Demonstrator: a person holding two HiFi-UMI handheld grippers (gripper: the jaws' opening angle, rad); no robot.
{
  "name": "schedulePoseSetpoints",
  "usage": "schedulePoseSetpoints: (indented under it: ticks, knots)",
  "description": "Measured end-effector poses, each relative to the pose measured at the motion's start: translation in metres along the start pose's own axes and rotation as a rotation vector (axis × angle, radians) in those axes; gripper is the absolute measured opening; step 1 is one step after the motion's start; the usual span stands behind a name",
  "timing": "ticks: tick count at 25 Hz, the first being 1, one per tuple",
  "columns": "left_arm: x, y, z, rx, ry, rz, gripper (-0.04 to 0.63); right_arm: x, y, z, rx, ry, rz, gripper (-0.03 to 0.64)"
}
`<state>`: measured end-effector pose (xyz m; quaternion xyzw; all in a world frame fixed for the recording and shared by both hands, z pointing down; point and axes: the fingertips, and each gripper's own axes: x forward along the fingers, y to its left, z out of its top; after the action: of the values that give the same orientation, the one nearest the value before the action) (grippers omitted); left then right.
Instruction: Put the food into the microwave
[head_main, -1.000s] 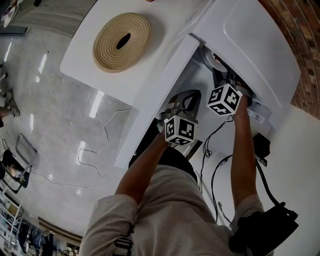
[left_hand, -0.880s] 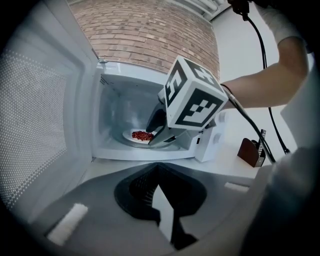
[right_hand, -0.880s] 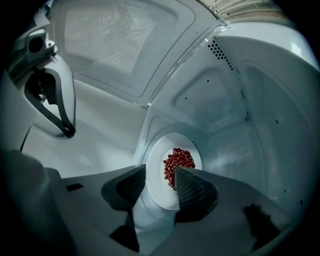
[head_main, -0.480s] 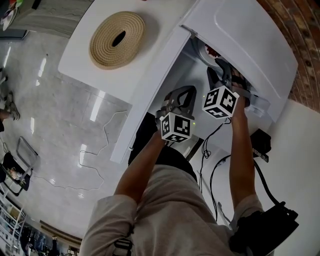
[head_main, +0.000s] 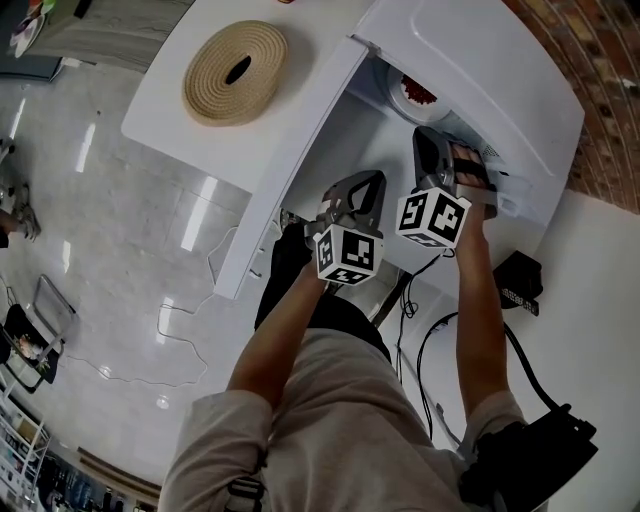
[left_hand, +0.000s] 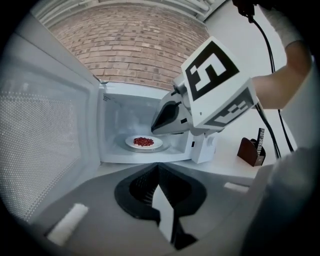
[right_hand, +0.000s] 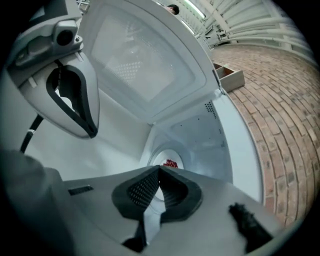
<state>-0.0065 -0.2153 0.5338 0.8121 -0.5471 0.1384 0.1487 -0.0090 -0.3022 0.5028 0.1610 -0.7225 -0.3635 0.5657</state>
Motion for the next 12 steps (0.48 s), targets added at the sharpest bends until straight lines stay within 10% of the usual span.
schedulePoseSetpoints:
  ticks: [12]
  knots:
    - [-0.033,-0.025,0.021,0.026,-0.06,0.036,0.006,-0.072,0.03,0.0,-0.029,-0.036,-0.052,0.009]
